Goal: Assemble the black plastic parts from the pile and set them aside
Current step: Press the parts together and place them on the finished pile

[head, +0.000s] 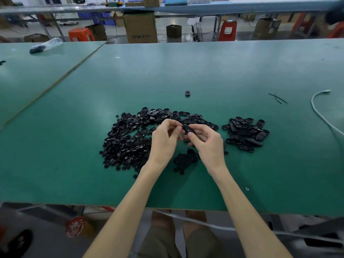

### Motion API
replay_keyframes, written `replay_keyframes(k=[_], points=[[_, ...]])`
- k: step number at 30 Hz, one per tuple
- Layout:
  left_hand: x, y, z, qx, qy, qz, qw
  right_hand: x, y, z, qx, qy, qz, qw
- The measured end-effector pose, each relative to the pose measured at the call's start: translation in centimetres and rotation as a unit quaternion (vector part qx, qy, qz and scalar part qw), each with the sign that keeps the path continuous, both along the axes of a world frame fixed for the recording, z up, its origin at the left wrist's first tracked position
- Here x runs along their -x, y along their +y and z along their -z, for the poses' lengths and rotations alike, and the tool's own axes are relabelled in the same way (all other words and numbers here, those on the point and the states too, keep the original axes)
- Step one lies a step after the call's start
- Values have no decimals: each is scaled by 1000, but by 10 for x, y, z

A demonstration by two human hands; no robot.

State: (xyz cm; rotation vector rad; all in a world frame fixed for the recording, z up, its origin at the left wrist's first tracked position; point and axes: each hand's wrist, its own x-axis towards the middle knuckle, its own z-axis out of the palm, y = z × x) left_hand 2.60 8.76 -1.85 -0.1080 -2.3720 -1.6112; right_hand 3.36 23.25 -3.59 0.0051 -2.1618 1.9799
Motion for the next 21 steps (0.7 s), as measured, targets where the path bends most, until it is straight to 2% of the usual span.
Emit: replay_keyframes(k=[6, 21], points=[[-7, 14, 4, -82, 24, -7, 996, -2, 1, -2, 38, 7, 20, 999], [-8, 14, 12, -129, 11, -15, 991, -2, 2, -4, 37, 27, -23, 999]])
